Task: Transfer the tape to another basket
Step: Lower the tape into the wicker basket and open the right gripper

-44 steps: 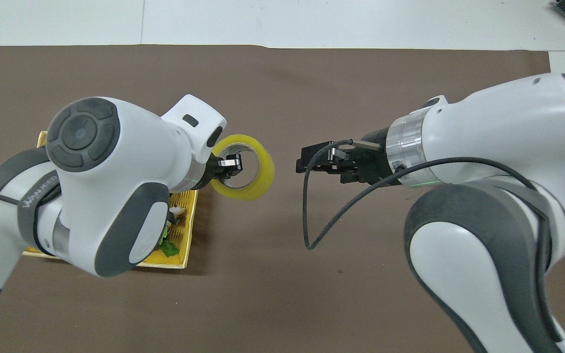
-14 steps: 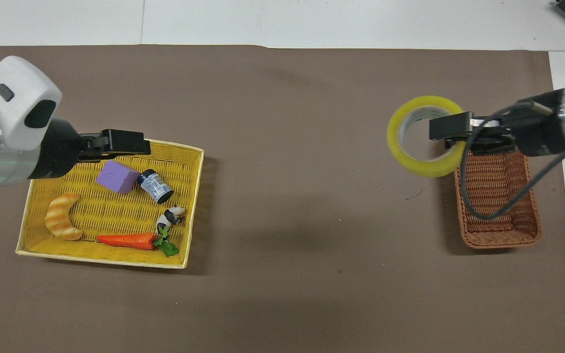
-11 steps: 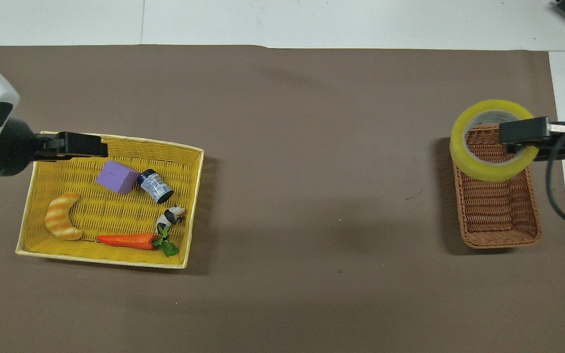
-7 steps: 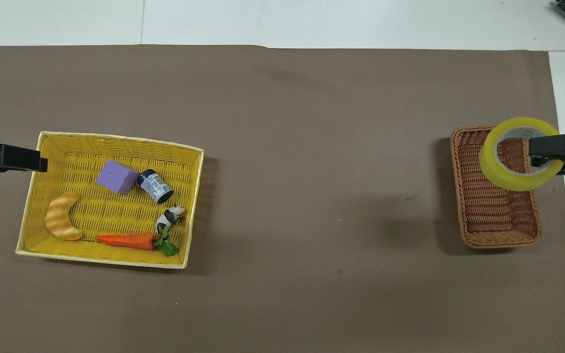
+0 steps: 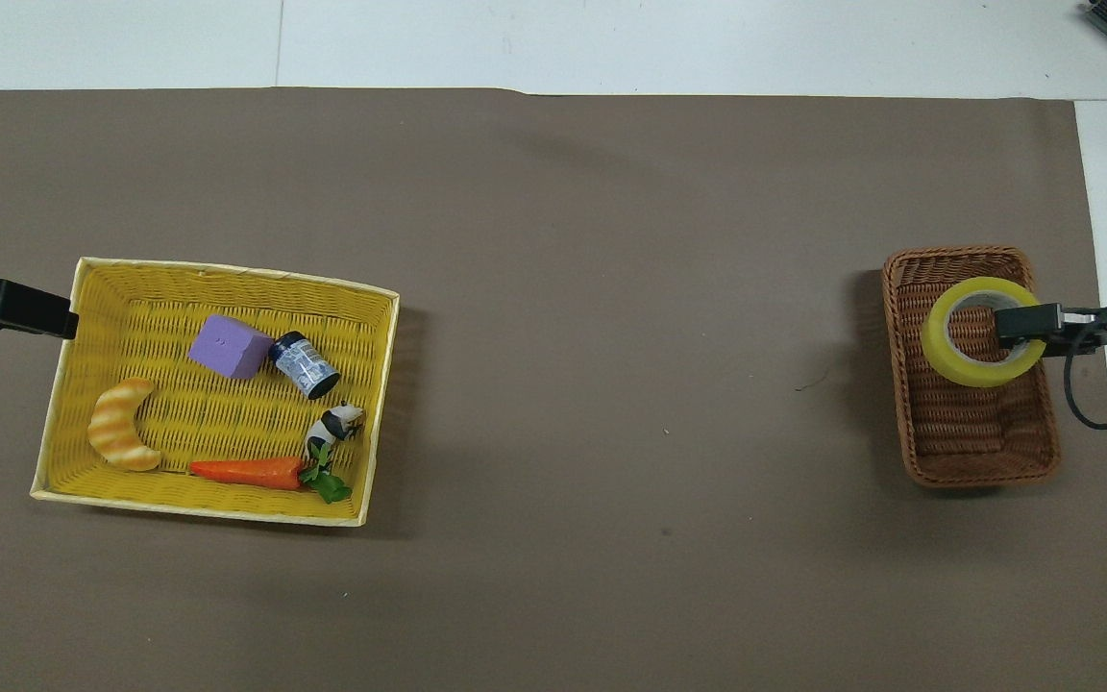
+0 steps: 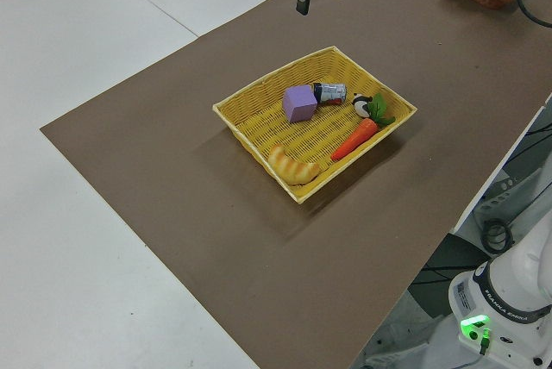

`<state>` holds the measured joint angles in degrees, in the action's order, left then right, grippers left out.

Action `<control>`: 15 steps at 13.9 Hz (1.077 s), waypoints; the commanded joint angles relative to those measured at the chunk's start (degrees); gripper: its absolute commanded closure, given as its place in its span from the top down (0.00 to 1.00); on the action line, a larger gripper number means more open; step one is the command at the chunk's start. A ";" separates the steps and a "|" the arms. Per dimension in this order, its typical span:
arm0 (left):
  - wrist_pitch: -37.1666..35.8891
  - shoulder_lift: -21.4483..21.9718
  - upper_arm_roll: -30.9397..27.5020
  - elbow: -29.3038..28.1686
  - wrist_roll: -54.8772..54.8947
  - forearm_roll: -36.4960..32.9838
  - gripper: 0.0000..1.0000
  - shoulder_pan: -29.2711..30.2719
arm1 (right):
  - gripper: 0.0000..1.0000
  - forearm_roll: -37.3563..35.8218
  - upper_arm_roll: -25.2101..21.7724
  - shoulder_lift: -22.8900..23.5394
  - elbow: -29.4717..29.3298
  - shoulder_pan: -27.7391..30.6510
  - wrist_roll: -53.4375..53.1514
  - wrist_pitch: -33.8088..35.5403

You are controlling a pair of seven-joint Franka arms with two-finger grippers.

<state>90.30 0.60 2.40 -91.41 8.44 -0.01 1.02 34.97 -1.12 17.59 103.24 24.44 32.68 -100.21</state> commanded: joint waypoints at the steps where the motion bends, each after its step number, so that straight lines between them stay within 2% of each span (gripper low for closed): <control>1: 0.67 1.34 0.50 -0.97 1.23 -0.96 1.00 2.14 | 0.00 1.94 0.68 2.00 0.91 3.24 8.17 -0.08; 6: 0.75 1.60 0.50 -0.79 1.23 -1.05 1.00 1.80 | 0.00 1.33 0.68 2.19 4.17 2.37 9.25 -5.70; 10: 0.75 1.60 0.50 -0.79 1.23 -1.05 1.00 2.15 | 0.53 0.80 0.68 2.19 4.43 1.58 9.16 -6.84; 12: 0.75 1.60 0.50 -0.79 1.23 -1.05 1.00 2.06 | 0.99 0.80 0.68 2.19 4.52 0.88 8.98 -7.28; 15: 0.75 1.60 0.50 -0.79 1.23 -1.05 1.00 2.06 | 1.00 0.71 0.68 2.36 3.82 0.88 9.24 -7.02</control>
<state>90.32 1.28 2.57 -91.36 9.00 -0.01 2.58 35.00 -0.59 20.95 106.32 25.12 40.62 -106.62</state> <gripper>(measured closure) 0.000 0.145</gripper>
